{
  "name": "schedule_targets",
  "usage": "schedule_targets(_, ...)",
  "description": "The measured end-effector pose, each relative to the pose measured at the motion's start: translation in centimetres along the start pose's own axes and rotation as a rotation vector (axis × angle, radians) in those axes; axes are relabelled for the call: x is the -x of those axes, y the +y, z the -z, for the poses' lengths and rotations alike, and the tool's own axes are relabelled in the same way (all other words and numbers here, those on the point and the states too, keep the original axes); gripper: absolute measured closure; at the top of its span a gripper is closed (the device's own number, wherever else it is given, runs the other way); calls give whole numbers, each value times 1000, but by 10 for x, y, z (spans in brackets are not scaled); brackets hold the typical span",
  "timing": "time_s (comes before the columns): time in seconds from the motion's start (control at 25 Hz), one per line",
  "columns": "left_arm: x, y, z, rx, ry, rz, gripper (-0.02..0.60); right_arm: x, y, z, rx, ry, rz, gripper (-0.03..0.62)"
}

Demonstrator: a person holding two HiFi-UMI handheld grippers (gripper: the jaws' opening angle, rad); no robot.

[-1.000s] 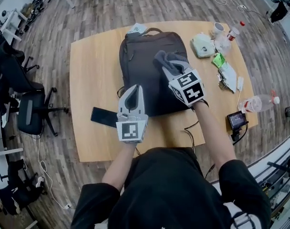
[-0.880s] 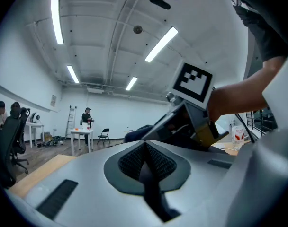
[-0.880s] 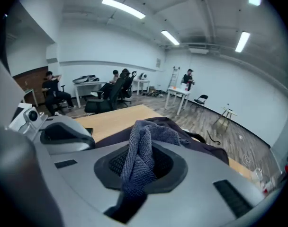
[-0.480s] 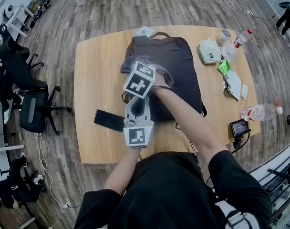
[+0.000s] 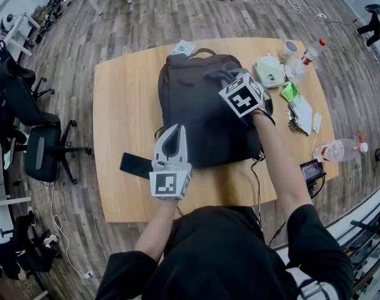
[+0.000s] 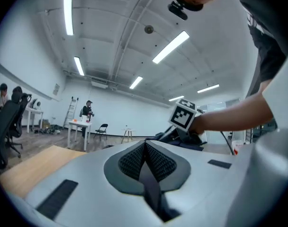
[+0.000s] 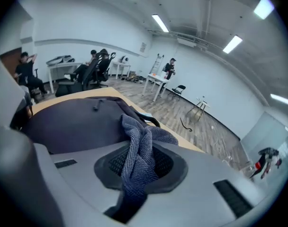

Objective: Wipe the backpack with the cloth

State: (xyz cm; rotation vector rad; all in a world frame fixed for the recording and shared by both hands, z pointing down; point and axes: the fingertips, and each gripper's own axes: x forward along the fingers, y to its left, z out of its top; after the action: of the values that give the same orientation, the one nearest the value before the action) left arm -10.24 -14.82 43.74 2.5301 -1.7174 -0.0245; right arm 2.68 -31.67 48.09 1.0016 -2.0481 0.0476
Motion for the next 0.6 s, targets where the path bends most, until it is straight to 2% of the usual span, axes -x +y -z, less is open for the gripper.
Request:
schedule_targets(0.12,-7,2,2,36,12,5,565,-14,-36,16,-118,-3,-3,540)
schedule_targets(0.2,-8,3,2,32,17,3,565,-32,-49,13,-114,32,-22,540)
schedule_targets(0.28,-10,2,1,14,17,-4,565,-44,-44,2,-72,68,-88,540)
schedule_targets(0.44,-14,0,3,-13,47,-21,565,-53,24,-44,41,42,-347,540)
schedule_targets(0.52,-17,2,2,-14,44,-23,565,-62,60,-73,135,18,-433,540)
schedule_targets(0.6,-16,1,2,0,37,-25,565,-73,90,-99,176,-17,-500,540)
